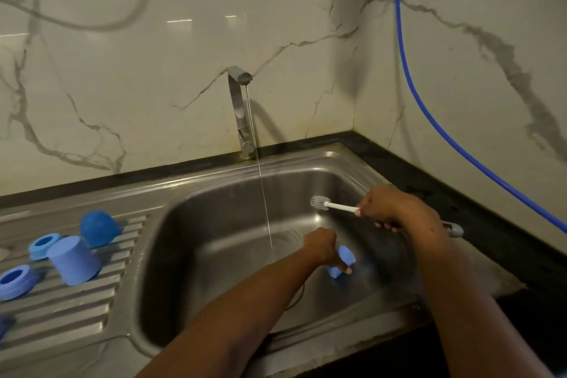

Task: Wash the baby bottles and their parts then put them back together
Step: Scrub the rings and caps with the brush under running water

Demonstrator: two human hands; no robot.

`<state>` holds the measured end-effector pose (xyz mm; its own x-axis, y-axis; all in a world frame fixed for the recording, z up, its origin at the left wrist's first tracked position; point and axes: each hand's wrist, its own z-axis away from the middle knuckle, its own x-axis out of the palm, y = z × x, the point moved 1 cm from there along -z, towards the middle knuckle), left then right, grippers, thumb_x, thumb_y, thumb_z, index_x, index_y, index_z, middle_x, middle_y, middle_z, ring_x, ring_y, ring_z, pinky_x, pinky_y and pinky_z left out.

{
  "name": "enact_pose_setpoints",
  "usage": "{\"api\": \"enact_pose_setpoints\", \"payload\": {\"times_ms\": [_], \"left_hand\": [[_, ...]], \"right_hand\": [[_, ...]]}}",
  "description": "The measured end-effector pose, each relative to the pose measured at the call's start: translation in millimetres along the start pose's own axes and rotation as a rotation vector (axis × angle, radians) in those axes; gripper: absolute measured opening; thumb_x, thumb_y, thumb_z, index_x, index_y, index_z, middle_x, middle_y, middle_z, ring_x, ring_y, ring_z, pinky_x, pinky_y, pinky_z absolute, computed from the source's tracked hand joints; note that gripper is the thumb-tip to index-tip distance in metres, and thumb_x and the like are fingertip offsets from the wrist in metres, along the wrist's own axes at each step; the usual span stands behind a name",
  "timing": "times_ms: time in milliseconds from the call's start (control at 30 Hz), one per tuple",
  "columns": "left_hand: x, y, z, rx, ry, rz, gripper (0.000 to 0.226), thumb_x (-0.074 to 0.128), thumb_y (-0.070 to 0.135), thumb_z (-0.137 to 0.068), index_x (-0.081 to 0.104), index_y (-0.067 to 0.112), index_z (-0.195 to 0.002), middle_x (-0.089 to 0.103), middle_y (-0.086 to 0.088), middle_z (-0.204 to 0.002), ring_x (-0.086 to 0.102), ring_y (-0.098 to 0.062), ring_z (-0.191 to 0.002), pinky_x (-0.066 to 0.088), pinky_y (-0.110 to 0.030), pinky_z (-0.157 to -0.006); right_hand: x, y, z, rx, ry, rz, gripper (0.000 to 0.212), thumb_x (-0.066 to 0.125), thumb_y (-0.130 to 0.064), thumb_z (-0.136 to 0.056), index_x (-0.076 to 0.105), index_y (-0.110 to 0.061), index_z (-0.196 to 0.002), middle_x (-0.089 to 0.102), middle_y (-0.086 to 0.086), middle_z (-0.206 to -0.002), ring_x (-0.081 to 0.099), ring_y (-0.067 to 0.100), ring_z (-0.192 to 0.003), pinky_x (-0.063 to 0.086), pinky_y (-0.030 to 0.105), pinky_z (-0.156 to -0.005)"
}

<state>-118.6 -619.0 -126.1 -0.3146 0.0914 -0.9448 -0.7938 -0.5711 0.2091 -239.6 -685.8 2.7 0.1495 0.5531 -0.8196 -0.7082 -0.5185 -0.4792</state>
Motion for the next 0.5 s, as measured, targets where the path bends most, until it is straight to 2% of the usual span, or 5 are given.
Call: {"api": "enact_pose_setpoints", "payload": {"times_ms": [67, 133, 233, 367, 500], "left_hand": [[-2, 1, -3, -0.015, 0.012, 0.032, 0.063, 0.082, 0.049, -0.065, 0.064, 0.004, -0.105, 0.065, -0.011, -0.107, 0.06, -0.026, -0.106, 0.044, -0.032, -0.077], [-10, -1, -3, -0.038, -0.003, 0.098, 0.05, 0.082, 0.047, -0.066, 0.063, 0.006, -0.087, 0.061, -0.011, -0.094, 0.061, -0.025, -0.102, 0.043, -0.03, -0.074], [-31, -14, 4, -0.113, -0.004, 0.251, 0.044, 0.08, 0.044, -0.07, 0.055, 0.008, -0.072, 0.062, -0.012, -0.084, 0.064, -0.022, -0.077, 0.048, -0.028, -0.064], [-61, -50, 27, -0.288, 0.125, 0.67, 0.053, 0.08, 0.033, -0.074, 0.061, -0.006, -0.105, 0.066, -0.018, -0.095, 0.061, -0.022, -0.067, 0.042, -0.021, -0.036], [-79, -62, 60, -0.382, 0.294, 1.252, 0.062, 0.077, 0.024, -0.079, 0.048, -0.01, -0.122, 0.062, -0.026, -0.102, 0.059, -0.023, -0.06, 0.049, -0.022, -0.037]], "right_hand": [[-1, 0, -1, 0.0, 0.003, 0.012, 0.028, 0.053, -0.029, -0.098, 0.067, -0.012, -0.116, 0.055, 0.005, -0.062, 0.046, 0.014, -0.048, 0.039, 0.024, -0.048], [-1, -1, -2, 0.0, -0.003, 0.024, 0.029, 0.052, -0.029, -0.098, 0.066, -0.011, -0.116, 0.055, 0.006, -0.062, 0.046, 0.015, -0.048, 0.039, 0.024, -0.047], [-1, -1, -1, -0.001, -0.006, 0.025, 0.031, 0.053, -0.03, -0.097, 0.067, -0.008, -0.115, 0.055, 0.007, -0.063, 0.045, 0.016, -0.049, 0.038, 0.024, -0.048], [2, -7, 4, -0.027, -0.012, -0.004, 0.032, 0.052, -0.028, -0.098, 0.066, -0.006, -0.116, 0.054, 0.008, -0.064, 0.044, 0.016, -0.049, 0.038, 0.025, -0.048], [3, -14, 9, -0.088, 0.016, -0.054, 0.027, 0.05, -0.026, -0.099, 0.065, -0.011, -0.117, 0.054, 0.006, -0.065, 0.044, 0.013, -0.049, 0.039, 0.024, -0.046]]}}
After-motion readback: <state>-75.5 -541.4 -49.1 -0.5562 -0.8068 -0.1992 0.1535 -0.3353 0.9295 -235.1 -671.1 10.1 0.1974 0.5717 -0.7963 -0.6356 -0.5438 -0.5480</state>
